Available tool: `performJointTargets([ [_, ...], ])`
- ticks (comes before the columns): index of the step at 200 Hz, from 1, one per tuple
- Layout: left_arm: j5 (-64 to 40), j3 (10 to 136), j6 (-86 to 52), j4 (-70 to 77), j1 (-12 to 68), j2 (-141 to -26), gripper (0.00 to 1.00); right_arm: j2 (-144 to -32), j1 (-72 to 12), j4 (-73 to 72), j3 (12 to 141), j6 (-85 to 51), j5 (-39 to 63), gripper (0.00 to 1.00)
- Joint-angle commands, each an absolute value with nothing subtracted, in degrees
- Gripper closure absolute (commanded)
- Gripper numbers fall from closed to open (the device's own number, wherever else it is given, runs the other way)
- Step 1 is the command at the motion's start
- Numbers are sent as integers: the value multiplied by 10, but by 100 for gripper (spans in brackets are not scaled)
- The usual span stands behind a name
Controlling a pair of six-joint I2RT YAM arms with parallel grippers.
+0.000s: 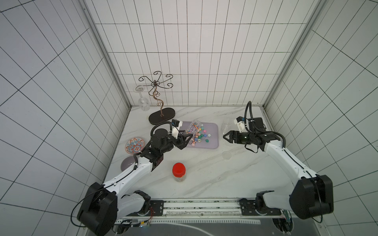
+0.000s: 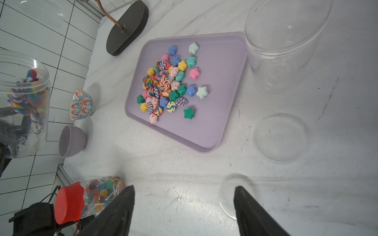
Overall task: Pour the candies out of the jar
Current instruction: 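Pour the candies out of the jar onto the tray.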
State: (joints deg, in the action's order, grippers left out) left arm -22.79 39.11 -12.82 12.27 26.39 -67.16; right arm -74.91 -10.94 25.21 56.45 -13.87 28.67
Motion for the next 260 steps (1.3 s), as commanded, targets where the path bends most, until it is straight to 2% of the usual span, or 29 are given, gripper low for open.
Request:
performJointTargets([
  [1, -244, 433, -120, 145, 264, -683, 80, -751, -114, 254, 555, -132, 286, 22],
  [50, -190, 509, -42, -78, 264, -733, 79, -747, -114, 255, 544, -128, 282, 22],
  [117, -20, 758, 32, -532, 276, -903, 78, -750, -113, 257, 542, -117, 281, 22],
  [164, 45, 881, 34, -608, 318, -983, 78, -759, -111, 259, 550, -110, 290, 22],
  [191, 45, 953, 47, -651, 338, -1037, 78, -760, -109, 260, 552, -107, 292, 22],
  [211, 87, 972, 53, -658, 336, -1056, 78, -757, -109, 258, 550, -106, 293, 22],
  [234, 35, 1021, 65, -689, 356, -1092, 78, -751, -108, 255, 545, -106, 292, 22],
  [250, 103, 1026, 61, -687, 377, -1100, 78, -752, -107, 255, 546, -106, 292, 22],
  [260, 110, 1024, 59, -684, 370, -1100, 78, -753, -106, 255, 546, -107, 293, 22],
])
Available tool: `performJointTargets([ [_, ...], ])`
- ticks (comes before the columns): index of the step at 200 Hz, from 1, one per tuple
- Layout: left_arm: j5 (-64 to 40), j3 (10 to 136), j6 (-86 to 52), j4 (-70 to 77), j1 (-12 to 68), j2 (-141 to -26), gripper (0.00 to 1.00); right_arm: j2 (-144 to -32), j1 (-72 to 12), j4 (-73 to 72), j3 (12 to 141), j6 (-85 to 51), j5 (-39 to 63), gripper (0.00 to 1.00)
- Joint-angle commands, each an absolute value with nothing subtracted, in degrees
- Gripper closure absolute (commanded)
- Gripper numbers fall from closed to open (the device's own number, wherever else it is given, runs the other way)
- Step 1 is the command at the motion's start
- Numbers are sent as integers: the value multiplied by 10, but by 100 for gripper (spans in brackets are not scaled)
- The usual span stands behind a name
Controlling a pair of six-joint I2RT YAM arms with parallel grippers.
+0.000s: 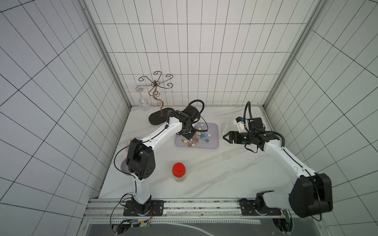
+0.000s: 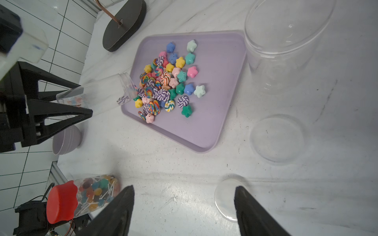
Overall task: Pour the candies out of the jar
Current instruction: 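Pour the candies out of the jar onto the tray.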
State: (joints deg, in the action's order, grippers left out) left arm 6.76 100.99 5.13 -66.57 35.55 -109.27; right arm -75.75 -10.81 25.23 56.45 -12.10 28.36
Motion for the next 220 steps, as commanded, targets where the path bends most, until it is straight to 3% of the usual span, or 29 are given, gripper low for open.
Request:
performJointTargets([
  [1, 109, 1024, 58, -684, 369, -1100, 78, -753, -106, 256, 546, -106, 293, 22],
  [56, 78, 1039, 67, -676, 353, -1085, 78, -749, -104, 257, 546, -108, 291, 22],
  [87, 122, 1021, 75, -662, 345, -1064, 79, -745, -105, 264, 551, -109, 289, 22],
  [144, -62, 891, 118, -517, 303, -920, 80, -748, -105, 259, 572, -109, 339, 25],
  [187, -343, 774, 144, -386, 227, -842, 79, -740, -106, 245, 617, -110, 415, 28],
  [220, -462, 723, 128, -309, 214, -816, 77, -736, -111, 225, 656, -117, 477, 31],
])
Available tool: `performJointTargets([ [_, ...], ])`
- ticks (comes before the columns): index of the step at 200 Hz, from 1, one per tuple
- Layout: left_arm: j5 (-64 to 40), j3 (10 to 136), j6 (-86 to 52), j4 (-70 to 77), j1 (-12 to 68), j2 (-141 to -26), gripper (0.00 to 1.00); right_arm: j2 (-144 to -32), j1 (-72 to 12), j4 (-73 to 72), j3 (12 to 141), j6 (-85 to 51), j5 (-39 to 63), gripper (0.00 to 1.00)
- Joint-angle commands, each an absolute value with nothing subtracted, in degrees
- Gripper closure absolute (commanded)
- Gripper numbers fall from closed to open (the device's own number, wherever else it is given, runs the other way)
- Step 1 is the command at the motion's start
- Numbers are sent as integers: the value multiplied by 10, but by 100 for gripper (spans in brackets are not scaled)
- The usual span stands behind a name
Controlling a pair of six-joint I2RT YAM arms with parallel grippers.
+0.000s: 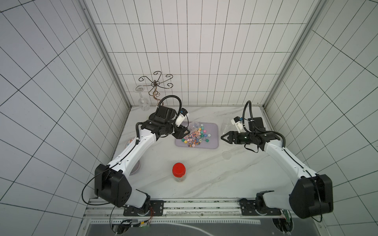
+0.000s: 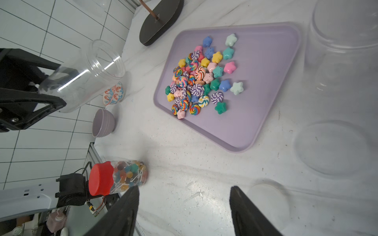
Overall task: Pour the candies out of the jar
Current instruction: 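Pour the candies out of the jar onto the tray, then place the jar at the center of the board.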
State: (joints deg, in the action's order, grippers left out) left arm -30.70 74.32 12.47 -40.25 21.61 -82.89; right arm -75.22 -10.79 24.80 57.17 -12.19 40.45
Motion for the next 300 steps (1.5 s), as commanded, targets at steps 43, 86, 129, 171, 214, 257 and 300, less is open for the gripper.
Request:
performJointTargets([
  [43, -545, 719, 104, -294, 214, -835, 77, -749, -130, 202, 690, -120, 520, 34],
  [86, -556, 715, 98, -289, 214, -832, 74, -764, -149, 181, 721, -122, 554, 37],
  [129, -566, 716, 90, -288, 215, -838, 73, -778, -168, 165, 741, -127, 562, 39],
  [171, -573, 716, 87, -287, 216, -838, 72, -783, -181, 157, 745, -130, 562, 41],
  [214, -581, 716, 87, -285, 216, -842, 71, -790, -189, 150, 745, -128, 570, 41],
  [257, -584, 716, 87, -284, 216, -844, 71, -798, -197, 149, 744, -124, 578, 41],
  [300, -588, 717, 87, -284, 216, -849, 71, -798, -206, 129, 741, -139, 596, 54],
])
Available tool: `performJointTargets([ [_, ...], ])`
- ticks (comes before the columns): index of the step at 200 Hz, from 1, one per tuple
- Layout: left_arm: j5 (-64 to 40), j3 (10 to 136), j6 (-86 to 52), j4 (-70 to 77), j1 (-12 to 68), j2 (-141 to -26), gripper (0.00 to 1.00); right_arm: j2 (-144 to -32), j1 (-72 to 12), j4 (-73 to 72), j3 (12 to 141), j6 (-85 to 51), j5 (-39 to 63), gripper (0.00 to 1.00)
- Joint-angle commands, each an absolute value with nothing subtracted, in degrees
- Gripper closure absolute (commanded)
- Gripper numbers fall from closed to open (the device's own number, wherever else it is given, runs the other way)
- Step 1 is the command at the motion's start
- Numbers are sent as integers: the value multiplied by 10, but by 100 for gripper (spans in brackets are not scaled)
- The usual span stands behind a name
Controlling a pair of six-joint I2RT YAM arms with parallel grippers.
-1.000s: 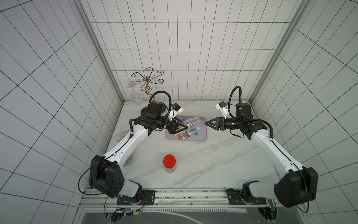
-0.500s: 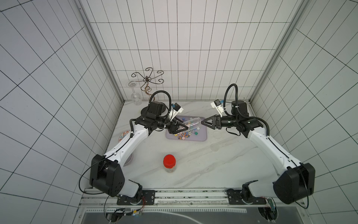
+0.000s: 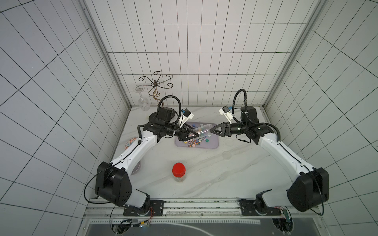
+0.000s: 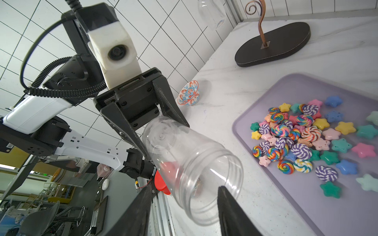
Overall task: Pour the candies out of the jar
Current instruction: Place the jar at the center of the board.
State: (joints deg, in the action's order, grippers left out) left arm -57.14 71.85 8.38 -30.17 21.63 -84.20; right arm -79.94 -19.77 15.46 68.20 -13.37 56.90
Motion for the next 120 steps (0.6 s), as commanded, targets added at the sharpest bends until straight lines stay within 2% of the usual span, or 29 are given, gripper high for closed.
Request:
performJointTargets([
  [1, -588, 717, 87, -283, 216, -849, 71, -797, -207, 128, 741, -140, 596, 54],
  [56, -586, 717, 87, -282, 215, -848, 70, -788, -208, 73, 714, -199, 625, 74],
  [68, -585, 717, 87, -280, 215, -847, 66, -787, -208, 62, 707, -216, 629, 78],
  [85, -584, 717, 87, -279, 214, -846, 66, -785, -207, 48, 697, -237, 631, 82],
  [120, -582, 717, 87, -278, 214, -844, 62, -779, -208, 17, 677, -275, 642, 98],
])
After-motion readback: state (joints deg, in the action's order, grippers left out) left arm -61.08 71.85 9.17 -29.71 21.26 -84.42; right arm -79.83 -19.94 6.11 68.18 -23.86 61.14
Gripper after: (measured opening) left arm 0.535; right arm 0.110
